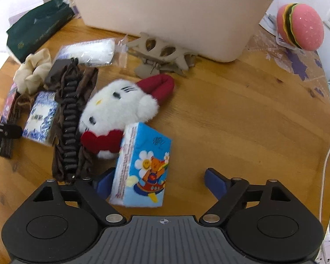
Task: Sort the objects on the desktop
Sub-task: 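Grasp the pink box with left gripper while right grasps the small tissue pack, then carry both items over the basket and open both grippers to release them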
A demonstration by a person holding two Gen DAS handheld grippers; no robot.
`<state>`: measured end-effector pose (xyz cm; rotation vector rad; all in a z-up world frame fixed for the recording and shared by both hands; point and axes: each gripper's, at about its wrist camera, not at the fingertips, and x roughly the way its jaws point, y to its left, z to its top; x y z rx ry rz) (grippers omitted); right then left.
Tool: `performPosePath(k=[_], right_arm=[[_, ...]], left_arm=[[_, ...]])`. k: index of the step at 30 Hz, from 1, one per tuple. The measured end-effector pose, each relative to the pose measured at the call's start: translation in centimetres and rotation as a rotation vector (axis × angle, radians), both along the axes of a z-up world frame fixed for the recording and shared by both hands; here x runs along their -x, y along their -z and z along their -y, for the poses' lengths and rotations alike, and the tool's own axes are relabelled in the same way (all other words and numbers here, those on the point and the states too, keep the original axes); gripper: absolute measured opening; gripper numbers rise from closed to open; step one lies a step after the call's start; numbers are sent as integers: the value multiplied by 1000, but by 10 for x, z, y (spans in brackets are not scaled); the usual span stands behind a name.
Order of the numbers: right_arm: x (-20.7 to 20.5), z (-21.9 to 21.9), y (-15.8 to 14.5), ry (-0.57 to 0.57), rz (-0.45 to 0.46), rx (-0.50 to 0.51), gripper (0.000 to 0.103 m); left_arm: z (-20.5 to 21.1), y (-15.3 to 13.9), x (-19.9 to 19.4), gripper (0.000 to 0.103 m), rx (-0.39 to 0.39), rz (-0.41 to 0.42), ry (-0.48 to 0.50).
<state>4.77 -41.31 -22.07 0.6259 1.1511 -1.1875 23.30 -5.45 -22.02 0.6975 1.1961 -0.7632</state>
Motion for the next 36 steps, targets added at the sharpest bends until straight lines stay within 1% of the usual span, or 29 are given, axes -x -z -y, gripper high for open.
performPosePath(k=[2, 3, 4, 5, 6, 7, 8, 9, 10, 11, 12, 17, 20, 23, 28, 36], right_arm=[[1, 2, -1, 9, -2, 4, 84], [1, 2, -2, 11, -1, 10, 80], [2, 2, -3, 17, 2, 14, 72], [2, 2, -5, 18, 8, 17, 68], [3, 2, -6, 20, 13, 17, 63], [4, 2, -7, 26, 12, 18, 57], [4, 2, -8, 25, 12, 19, 53], [5, 1, -10, 25, 13, 21, 44], [6, 1, -11, 23, 14, 20, 32], [6, 1, -12, 22, 12, 19, 25], [7, 1, -13, 25, 13, 16, 20], [12, -3, -13, 46, 26, 6, 20], [16, -6, -13, 60, 40, 3, 20], [18, -10, -17, 61, 51, 10, 20], [18, -14, -32, 49, 70, 33, 20], [15, -17, -62, 20, 84, 84, 20]], left_arm=[[-3, 0, -1, 66, 29, -20, 1], [-5, 0, -2, 59, 44, -39, -6], [-6, 0, -3, 55, 48, -42, -11], [-6, -1, -2, 53, 49, -40, -7], [-5, -1, -2, 47, 52, -39, -5], [-5, -2, -2, 37, 55, -38, -2], [-5, -3, -2, 31, 58, -37, 1], [-5, -3, -2, 27, 56, -35, 0], [-6, -3, -3, 25, 57, -38, -1], [-8, -3, -4, 24, 58, -41, -4], [-9, -3, -5, 23, 58, -42, -9], [-22, -8, -4, 23, 45, -18, -18], [-28, -13, -7, 23, 59, -9, -24], [-30, -22, -8, 23, 78, 3, -3], [-33, -37, -8, 23, 105, 27, 30], [-34, -59, -9, 23, 156, 60, 55]])
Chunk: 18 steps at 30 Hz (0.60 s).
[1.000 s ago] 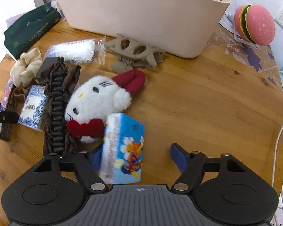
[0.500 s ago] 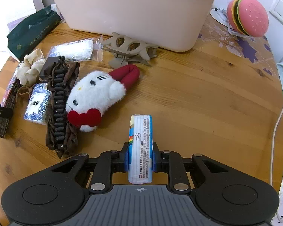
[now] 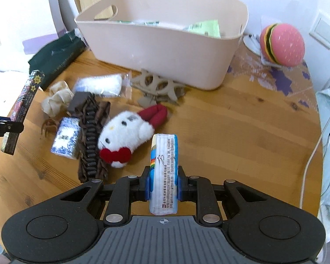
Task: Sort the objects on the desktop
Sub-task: 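Carry both items over the basket and open both grippers to release them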
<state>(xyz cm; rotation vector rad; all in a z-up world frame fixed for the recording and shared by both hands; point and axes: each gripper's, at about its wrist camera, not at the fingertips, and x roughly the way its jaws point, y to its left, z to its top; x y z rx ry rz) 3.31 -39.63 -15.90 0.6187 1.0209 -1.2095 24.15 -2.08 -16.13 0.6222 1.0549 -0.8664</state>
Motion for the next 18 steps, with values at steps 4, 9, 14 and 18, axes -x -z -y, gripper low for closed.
performPosePath(k=[4, 9, 14, 18], right_arm=[[-1, -2, -13, -11, -15, 31, 20], [0, -2, -34, -18, -10, 71, 20], [-1, 1, -56, -33, -13, 125, 20], [-2, 6, -74, -36, -2, 165, 20]], left_arm=[[3, -13, -1, 23, 30, 14, 29], [13, -35, -1, 23, 72, 41, 74], [28, -55, -4, 23, 121, 74, 109], [44, -72, -3, 23, 158, 102, 153]])
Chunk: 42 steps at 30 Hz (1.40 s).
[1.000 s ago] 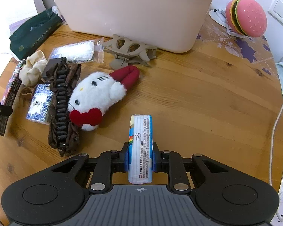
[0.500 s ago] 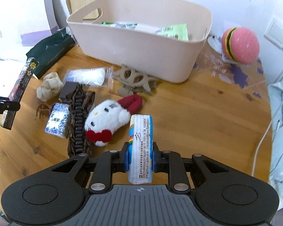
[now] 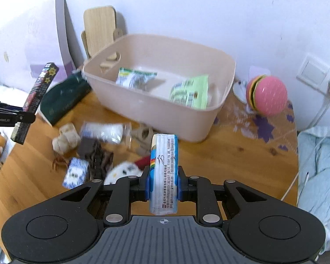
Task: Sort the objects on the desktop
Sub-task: 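Carry both items over the basket and open both grippers to release them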
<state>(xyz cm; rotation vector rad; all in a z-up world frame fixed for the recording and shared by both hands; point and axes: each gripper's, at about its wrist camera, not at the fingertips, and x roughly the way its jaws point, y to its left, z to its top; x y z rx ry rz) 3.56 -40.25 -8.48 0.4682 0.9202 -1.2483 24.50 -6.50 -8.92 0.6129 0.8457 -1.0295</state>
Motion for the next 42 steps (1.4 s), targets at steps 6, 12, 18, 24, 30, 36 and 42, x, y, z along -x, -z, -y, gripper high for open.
performPosePath(k=[6, 12, 18, 24, 30, 36, 42], right_arm=[[1, 13, -23, 25, 6, 64, 20], [3, 32, -36, 50, 26, 98, 20], [0, 54, -45, 58, 37, 122, 20], [-5, 80, -53, 82, 41, 170, 20], [-6, 108, -56, 115, 48, 185, 20], [-7, 135, -44, 142, 55, 160, 20], [-6, 161, -20, 173, 44, 103, 20]], left_arm=[[28, -23, 1, 23, 48, 37, 59], [60, -39, 0, 23, 82, 83, 118], [92, -52, -5, 23, 115, 96, 159], [122, -56, -3, 23, 142, 89, 193], [149, -45, -1, 23, 140, 53, 206], [179, -20, -2, 23, 95, -11, 197], [202, 10, 0, 23, 24, -59, 218]])
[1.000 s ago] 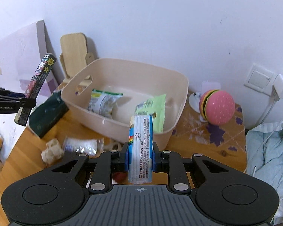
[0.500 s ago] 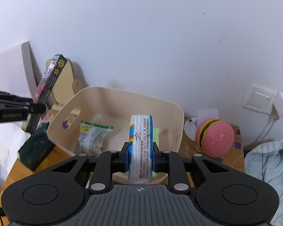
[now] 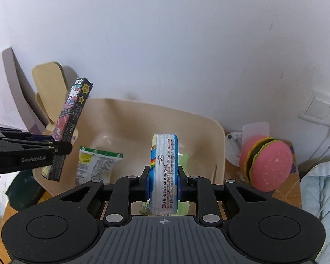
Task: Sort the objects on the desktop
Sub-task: 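Carry both items over the basket and open both grippers to release them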
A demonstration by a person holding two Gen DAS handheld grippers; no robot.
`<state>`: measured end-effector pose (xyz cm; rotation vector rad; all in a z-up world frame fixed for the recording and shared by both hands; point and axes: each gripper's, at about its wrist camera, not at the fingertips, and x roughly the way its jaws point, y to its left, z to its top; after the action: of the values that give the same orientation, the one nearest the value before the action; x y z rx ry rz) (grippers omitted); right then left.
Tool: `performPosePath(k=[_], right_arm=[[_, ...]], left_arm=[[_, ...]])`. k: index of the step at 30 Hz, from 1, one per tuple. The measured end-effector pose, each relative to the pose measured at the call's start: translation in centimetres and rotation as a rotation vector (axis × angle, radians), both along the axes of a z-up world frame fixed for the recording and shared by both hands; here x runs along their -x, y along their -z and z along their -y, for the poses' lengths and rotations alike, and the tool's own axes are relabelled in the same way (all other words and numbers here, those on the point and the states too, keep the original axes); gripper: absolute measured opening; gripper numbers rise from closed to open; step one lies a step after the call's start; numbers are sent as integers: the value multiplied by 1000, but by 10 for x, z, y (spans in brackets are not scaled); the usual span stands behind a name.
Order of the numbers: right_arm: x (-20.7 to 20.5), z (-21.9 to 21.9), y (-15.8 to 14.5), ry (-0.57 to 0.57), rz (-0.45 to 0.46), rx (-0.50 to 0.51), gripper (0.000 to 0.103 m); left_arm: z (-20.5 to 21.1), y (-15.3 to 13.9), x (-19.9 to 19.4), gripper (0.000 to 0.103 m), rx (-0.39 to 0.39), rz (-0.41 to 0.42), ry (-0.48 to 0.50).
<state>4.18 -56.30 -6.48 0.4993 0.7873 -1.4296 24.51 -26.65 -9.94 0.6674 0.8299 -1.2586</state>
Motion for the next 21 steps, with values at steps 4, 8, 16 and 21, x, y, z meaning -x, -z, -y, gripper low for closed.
performPosePath(k=[4, 8, 16, 21], right_arm=[[-1, 13, 16, 9, -10, -46, 20], [-5, 22, 32, 5, -43, -81, 20], [-11, 30, 54, 9, -98, -140, 38], [-14, 21, 47, -1, -120, -113, 64]], left_arm=[[10, 20, 4, 23, -53, 14, 31], [11, 36, 3, 23, -92, 20, 50], [11, 52, 4, 39, -130, 16, 67], [6, 42, 1, 65, -95, 25, 72]])
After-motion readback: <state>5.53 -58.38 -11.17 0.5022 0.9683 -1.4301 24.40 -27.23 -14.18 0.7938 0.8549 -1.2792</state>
